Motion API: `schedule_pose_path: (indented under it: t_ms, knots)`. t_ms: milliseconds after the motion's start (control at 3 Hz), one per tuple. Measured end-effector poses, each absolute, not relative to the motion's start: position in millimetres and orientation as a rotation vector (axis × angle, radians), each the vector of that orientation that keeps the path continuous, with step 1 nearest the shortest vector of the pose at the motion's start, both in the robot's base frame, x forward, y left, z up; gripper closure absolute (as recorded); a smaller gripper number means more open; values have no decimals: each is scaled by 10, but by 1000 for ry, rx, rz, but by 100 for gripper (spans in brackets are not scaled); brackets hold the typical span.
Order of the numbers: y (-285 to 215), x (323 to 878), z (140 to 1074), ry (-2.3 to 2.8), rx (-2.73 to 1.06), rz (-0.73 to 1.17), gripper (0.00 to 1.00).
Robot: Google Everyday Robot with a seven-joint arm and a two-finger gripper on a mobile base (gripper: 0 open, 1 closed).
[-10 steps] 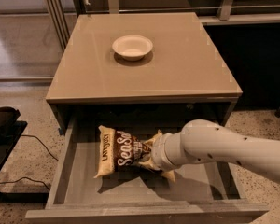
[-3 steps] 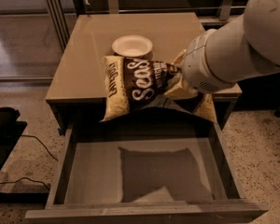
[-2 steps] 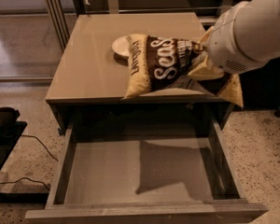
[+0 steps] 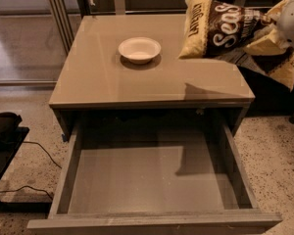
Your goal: Pick brown chip bag from top drawer and place on counter
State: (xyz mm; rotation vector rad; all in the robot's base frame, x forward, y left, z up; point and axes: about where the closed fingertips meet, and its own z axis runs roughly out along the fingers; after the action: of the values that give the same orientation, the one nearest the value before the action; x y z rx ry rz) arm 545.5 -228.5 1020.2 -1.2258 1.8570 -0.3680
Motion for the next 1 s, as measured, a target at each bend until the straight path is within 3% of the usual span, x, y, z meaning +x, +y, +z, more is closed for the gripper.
schedule_pose_path:
  t_ms: [1000]
  knots:
    - [-2550, 6507, 9981, 1686, -1078, -225, 100]
